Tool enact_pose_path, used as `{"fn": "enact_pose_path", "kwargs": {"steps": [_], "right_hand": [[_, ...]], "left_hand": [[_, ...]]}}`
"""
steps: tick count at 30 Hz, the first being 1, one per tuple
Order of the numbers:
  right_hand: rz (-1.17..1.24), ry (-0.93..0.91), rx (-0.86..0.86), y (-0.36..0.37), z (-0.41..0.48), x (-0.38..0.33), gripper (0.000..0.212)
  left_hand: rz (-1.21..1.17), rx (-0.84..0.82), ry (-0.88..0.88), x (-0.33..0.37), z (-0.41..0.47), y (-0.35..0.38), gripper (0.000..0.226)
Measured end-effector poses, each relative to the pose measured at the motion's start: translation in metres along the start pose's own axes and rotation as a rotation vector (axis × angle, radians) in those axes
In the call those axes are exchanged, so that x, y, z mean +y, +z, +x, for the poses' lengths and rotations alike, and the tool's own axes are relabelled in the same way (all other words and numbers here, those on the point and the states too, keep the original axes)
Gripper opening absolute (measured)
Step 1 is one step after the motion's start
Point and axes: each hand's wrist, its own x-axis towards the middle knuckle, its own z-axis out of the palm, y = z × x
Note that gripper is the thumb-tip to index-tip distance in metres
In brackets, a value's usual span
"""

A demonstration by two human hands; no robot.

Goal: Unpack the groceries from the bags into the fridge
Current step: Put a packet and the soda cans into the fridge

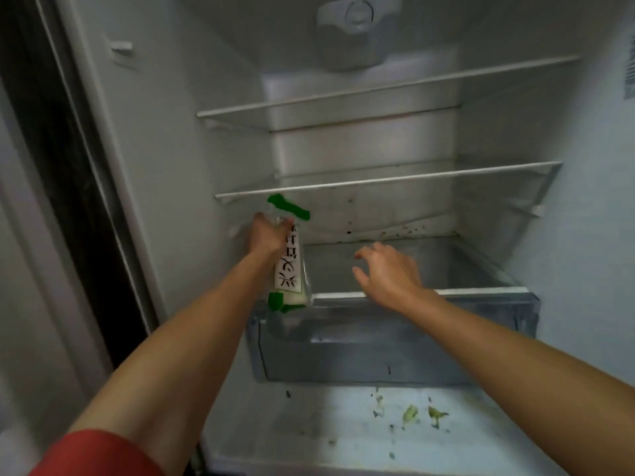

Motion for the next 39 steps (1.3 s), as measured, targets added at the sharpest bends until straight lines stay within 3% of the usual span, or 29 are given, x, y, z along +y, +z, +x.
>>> {"fn": "enact_pose_path", "kwargs": {"steps": [6, 12, 18, 23, 27, 39], "right_hand": [[0.011, 0.008, -0.062, 0.037, 0.018, 0.007, 0.038], [-0.014, -0.024, -0.069, 0.042, 0.017, 0.01, 0.035], [-0.004, -0.058, -0.046, 0.037, 0.013, 0.007, 0.034], [0.01, -0.069, -0.032, 0.034, 0.01, 0.006, 0.032], [-0.004, -0.076, -0.015, 0.035, 0.011, 0.006, 0.033], [-0.037, -0.102, 0.04, 0.048, 0.02, 0.012, 0.035]], "left_hand": [[0.136, -0.139, -0.114, -0.021, 0.06, 0.033, 0.033], [0.512, -0.215, -0.082, -0.046, 0.066, 0.037, 0.068], [0.671, -0.275, 0.065, -0.049, 0.033, 0.029, 0.053], [0.79, -0.256, 0.202, -0.068, -0.005, 0.031, 0.064], [0.874, -0.207, 0.314, -0.071, 0.003, 0.036, 0.057], [1.038, -0.24, 0.256, -0.073, 0.086, 0.076, 0.051]]}}
